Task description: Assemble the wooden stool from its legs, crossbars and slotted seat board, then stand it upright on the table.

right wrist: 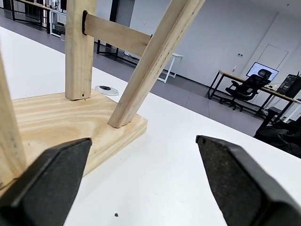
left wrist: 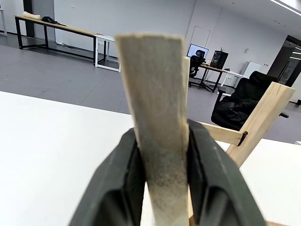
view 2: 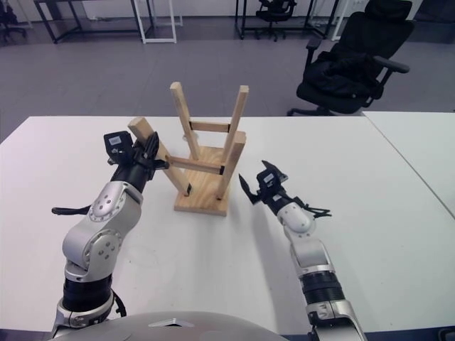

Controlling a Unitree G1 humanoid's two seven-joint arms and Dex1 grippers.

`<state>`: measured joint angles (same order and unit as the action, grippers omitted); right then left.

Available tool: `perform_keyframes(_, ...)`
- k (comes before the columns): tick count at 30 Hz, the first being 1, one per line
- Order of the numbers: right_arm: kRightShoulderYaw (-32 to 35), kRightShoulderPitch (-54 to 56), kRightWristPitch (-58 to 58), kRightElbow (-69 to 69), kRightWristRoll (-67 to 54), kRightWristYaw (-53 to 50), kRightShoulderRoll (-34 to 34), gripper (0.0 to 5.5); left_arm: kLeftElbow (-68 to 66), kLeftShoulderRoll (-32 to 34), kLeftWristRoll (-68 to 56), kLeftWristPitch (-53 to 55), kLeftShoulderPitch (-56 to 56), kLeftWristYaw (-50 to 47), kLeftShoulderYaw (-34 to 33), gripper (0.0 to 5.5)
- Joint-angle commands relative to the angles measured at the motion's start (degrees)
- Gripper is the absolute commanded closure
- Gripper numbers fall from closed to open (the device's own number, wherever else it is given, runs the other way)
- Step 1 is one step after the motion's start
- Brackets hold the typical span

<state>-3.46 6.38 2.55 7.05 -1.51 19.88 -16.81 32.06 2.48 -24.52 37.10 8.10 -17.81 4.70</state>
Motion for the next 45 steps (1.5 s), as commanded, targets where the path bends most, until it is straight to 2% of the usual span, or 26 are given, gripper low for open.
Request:
perform_keyframes(1, 0.1, 0.3, -1.7, -1.7, -0.6, 0.4, 0.5, 1.36, -3.7, 1.2, 1.3, 6.6, -7.8, 0.4, -1.6, 4.48)
perform_keyframes(6, -0.5, 0.8, -2.9, -3.9, -0.4, 1.4, 0.1, 1.36, -3.6, 0.1, 3.1, 6.7, -7.9, 1.9, 1.6, 4.48)
perform_keyframes(11, 1.1, 1.6, -7.7, -10.9, -2.0, 1.1, 0.0, 1.36, -5.1, 1.8, 10.2, 5.5, -4.7, 2.6, 7.6, 4.48)
perform_keyframes(14, 6.1, 3.5, -15.7, -20.1, -7.2, -1.0, 0.5, 1.36, -6.5, 1.5, 14.1, 5.5, -2.9, 2.6, 10.4, 4.47)
perform_keyframes(20, 15.5, 16.3, -34.8, -37.6, -19.9, -10.0, 0.9, 1.36, -12.5, -1.6, 15.7, 4.9, -2.6, 2.2, 8.1, 4.45)
perform_keyframes(23, 16.2, 20.6, -41.1, -42.1, -21.8, -15.5, 2.6, 1.36, -12.1, -4.8, 14.7, 4.5, -2.7, 1.2, 5.6, 4.45)
perform_keyframes(25, 14.0, 24.0, -45.1, -45.0, -25.7, -19.2, 7.3, 1.36, -9.5, -6.8, 13.8, 4.3, -0.8, 1.8, 5.3, 3.91)
perform_keyframes(27, 7.2, 25.5, -48.8, -46.6, -24.7, -20.8, 8.9, 1.36, -6.3, -7.9, 13.4, 4.4, 3.2, 2.7, 5.3, 3.5)
perform_keyframes(32, -12.1, 22.0, -50.7, -39.7, -9.1, -22.5, 2.2, 1.36, 1.8, -5.7, 14.4, 8.0, 8.4, 3.7, 3.6, 2.72)
perform_keyframes(35, -20.4, 23.0, -46.0, -34.2, -0.4, -22.8, 2.0, 1.36, 6.0, -1.2, 18.6, 3.6, 13.7, 4.2, -0.4, 2.21)
perform_keyframes(37, -23.5, 22.9, -43.1, -29.8, 2.8, -22.5, 3.7, 1.36, 8.2, 1.8, 20.4, 0.6, 17.5, 5.1, -3.8, 2.21)
perform_keyframes(39, -27.4, 23.1, -42.6, -19.4, 6.2, -22.5, 5.4, 1.36, 9.2, 2.3, 18.6, 0.0, 20.0, 6.1, -7.2, 2.21)
perform_keyframes(41, -32.9, 24.1, -42.2, -11.2, 11.4, -20.5, 4.4, 1.36, 8.7, 2.0, 17.2, -0.2, 20.6, 7.6, -8.5, 2.21)
perform_keyframes(43, -39.7, 24.8, -42.3, -11.9, 15.7, -12.9, -0.1, 1.36, 7.7, 1.6, 16.4, -0.2, 19.6, 8.6, -9.0, 2.21)
perform_keyframes(45, -41.2, 26.1, -40.1, -14.4, 19.4, -9.6, -2.5, 1.36, 7.2, 1.1, 15.9, -0.2, 18.8, 9.2, -9.5, 2.21)
